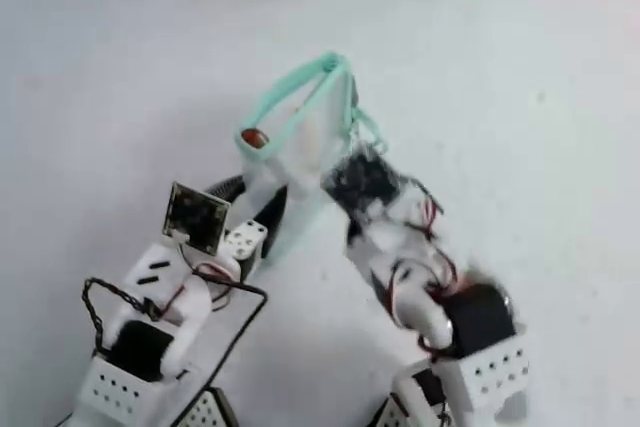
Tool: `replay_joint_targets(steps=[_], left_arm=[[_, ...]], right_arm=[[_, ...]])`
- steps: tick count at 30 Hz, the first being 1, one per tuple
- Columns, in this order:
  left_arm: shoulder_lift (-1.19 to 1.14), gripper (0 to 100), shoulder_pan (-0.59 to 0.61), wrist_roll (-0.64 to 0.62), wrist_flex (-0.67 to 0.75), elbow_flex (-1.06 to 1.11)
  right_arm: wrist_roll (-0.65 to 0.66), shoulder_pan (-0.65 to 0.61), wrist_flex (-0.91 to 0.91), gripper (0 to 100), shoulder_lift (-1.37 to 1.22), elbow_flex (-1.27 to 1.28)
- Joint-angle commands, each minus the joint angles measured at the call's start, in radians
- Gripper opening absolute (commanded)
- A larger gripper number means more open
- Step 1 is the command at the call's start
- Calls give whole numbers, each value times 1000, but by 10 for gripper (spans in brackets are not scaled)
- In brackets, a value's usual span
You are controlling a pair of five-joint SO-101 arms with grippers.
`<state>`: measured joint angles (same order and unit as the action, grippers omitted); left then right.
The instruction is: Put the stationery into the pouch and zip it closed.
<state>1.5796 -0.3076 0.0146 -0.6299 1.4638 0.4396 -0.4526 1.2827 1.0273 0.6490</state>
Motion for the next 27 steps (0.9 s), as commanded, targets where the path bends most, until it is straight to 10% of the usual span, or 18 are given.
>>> replay_joint_targets(steps=[1, 16, 27], left_arm=[[13, 166, -41, -6, 20, -15], [15, 166, -61, -5, 25, -6], [15, 166, -61, -5, 28, -8]], right_arm=[[-38, -53, 67, 218, -177, -440], [-123, -272, 298, 215, -794, -1232], [-123, -236, 435, 215, -812, -1295]])
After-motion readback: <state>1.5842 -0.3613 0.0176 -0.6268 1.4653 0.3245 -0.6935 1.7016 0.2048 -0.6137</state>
